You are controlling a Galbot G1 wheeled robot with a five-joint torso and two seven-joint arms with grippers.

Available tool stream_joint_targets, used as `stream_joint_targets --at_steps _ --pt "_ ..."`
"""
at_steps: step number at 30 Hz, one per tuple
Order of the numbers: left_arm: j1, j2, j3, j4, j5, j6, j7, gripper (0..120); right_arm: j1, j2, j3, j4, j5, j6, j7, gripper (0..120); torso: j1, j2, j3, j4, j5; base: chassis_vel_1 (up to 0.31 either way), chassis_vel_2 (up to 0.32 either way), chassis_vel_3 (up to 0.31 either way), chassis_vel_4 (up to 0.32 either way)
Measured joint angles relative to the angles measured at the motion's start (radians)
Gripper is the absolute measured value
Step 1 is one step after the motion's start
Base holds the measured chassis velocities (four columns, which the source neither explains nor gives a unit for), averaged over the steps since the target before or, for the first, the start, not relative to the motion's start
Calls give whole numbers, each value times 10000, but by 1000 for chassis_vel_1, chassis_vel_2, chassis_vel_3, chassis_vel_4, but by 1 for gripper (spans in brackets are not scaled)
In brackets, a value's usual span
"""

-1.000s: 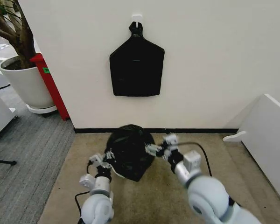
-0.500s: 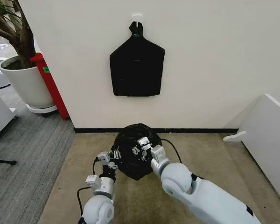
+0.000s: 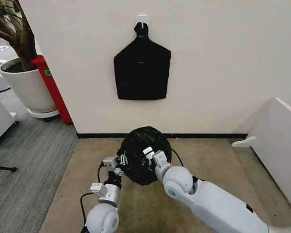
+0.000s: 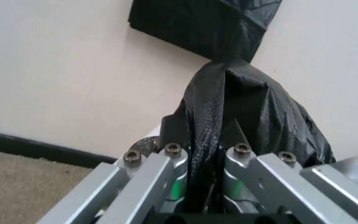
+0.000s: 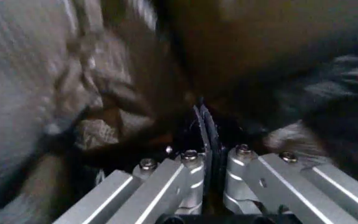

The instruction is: Place the garbage bag over the trash bin.

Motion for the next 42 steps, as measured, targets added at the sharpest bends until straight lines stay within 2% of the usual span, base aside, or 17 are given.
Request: stream_joint_targets --at_steps 7,27,42 --pt "218 -147 24 -168 348 -128 163 5 687 147 -725 -724 313 -181 94 0 0 0 0 1 0 0 0 0 0" --pt "807 -222 60 -894 643 -176 290 5 1432 982 -1173 -2673 145 -199 -45 0 0 0 0 1 0 0 0 0 0" --pt "715 -259 -77 -755 644 -233 278 5 1363 728 -851 -2412 76 -230 34 0 0 0 0 0 1 0 0 0 0"
